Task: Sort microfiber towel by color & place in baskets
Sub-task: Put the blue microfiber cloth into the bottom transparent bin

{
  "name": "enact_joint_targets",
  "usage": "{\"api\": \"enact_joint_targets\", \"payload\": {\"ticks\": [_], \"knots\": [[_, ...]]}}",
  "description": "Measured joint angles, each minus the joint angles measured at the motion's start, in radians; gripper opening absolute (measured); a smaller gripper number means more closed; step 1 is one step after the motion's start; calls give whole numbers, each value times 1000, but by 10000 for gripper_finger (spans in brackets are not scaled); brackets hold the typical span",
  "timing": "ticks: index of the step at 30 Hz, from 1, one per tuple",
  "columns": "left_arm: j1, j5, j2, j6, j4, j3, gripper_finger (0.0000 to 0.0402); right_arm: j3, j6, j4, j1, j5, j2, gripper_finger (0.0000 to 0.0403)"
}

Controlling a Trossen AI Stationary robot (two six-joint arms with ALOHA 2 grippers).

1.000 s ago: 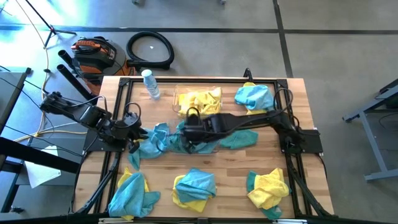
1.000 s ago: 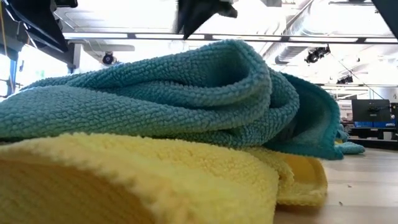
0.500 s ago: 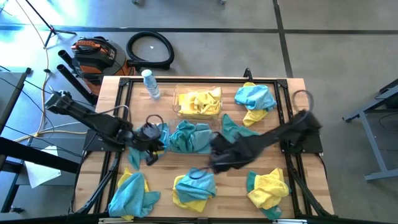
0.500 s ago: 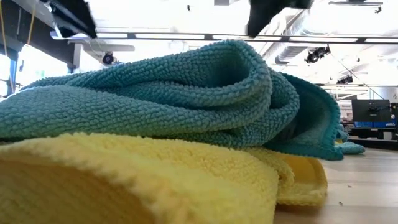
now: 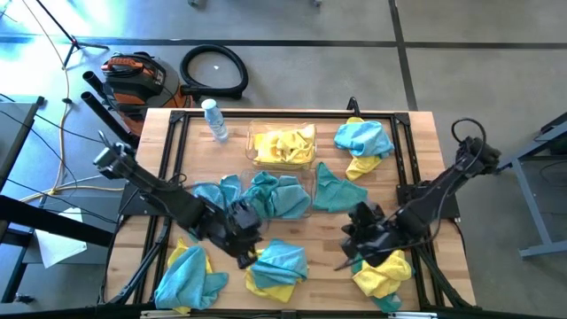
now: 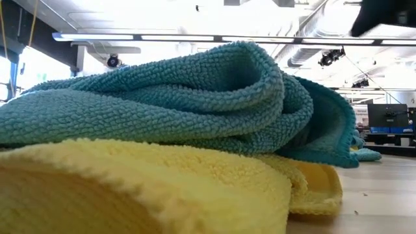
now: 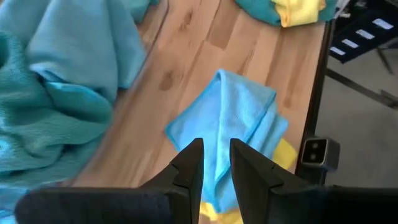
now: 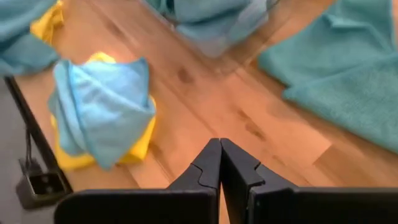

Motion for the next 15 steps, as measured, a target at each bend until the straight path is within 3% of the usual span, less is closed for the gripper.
{"api": "enact_joint_targets", "payload": {"ticks": [8,15], "knots": [[-32,-8,255,-115,-151,244,64,-59,-2,15,66,-2,-24,0],[-28,55,413,-174,-158,301,64,-59,-29,11,86,-9,-24,0]]}}
